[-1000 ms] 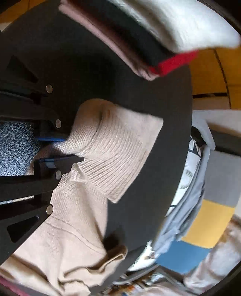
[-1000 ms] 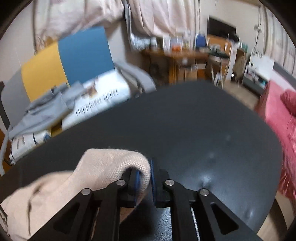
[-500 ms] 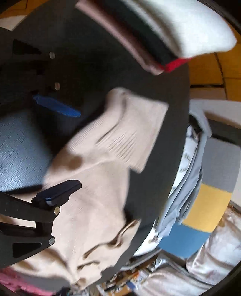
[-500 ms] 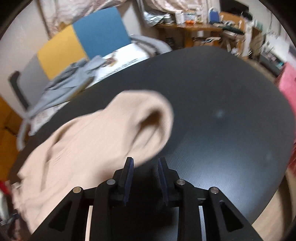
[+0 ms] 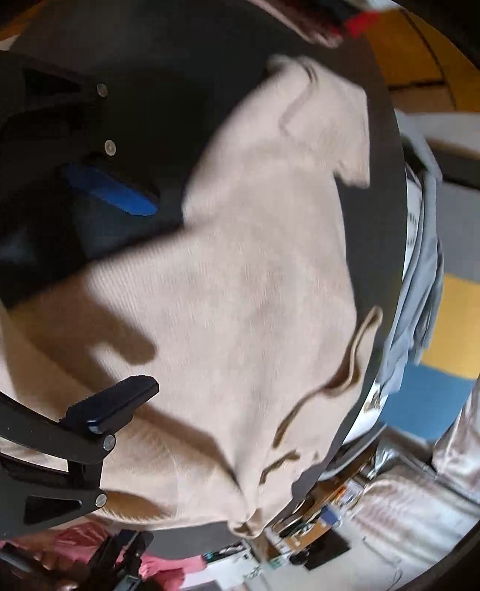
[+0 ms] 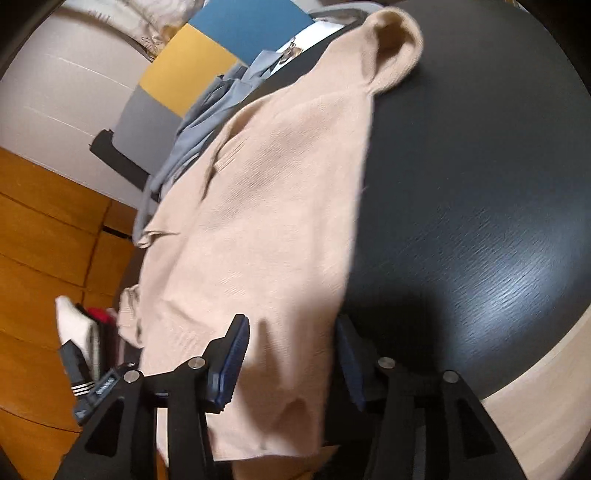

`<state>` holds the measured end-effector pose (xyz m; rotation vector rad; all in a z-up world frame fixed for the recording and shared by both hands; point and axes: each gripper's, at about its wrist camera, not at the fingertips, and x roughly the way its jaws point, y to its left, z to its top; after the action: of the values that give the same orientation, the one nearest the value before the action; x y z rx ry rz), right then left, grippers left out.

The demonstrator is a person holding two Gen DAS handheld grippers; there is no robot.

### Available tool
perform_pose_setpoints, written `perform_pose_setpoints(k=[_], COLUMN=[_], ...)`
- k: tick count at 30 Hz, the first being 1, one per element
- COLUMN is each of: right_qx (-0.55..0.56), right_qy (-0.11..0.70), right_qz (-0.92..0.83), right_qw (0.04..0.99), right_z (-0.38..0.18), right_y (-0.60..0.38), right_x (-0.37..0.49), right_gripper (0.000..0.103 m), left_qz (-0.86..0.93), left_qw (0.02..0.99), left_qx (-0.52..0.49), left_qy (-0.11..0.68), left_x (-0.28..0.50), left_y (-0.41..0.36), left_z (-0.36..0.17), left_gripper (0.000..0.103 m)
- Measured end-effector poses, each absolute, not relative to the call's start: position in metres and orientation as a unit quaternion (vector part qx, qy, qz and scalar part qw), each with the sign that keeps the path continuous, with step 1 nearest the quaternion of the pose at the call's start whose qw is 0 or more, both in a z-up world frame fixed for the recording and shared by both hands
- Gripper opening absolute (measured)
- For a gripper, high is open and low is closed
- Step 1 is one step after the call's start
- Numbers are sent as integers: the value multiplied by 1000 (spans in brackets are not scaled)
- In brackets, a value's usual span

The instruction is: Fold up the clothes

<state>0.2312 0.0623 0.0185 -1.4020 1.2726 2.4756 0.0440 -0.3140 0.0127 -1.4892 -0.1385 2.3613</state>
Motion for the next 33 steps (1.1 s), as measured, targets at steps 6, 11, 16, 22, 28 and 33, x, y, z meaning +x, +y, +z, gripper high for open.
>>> perform_pose_setpoints(k=[6,11,16,22,28,33], right_qx=[-470,-442,-431,-460,-422,-416], right_qy=[334,315,298,263,213,163], right_qz=[817,840,845,841,873,890], right_qw=[-17,34,106,105,121,86], right_z=[26,48,57,48,92,111], right_y=[39,74,115,110,98,69], right_x=[213,219,221,215,199,154], right_gripper=[19,7,7,27,27,28], left_qz=[841,854,854,857,879,879], left_qw=[153,135,131,116,80,39], left_qx=[-519,-499,-501,-493,-457,-443], left_qy=[-21,62,48,97,115,173], left_x=[31,25,15,16,14,-5], left_y=[-293,-291,-308,-309,-295,-297], left_z=[13,12,9,16,24,11], left_gripper=[63,58,58,58,61,78])
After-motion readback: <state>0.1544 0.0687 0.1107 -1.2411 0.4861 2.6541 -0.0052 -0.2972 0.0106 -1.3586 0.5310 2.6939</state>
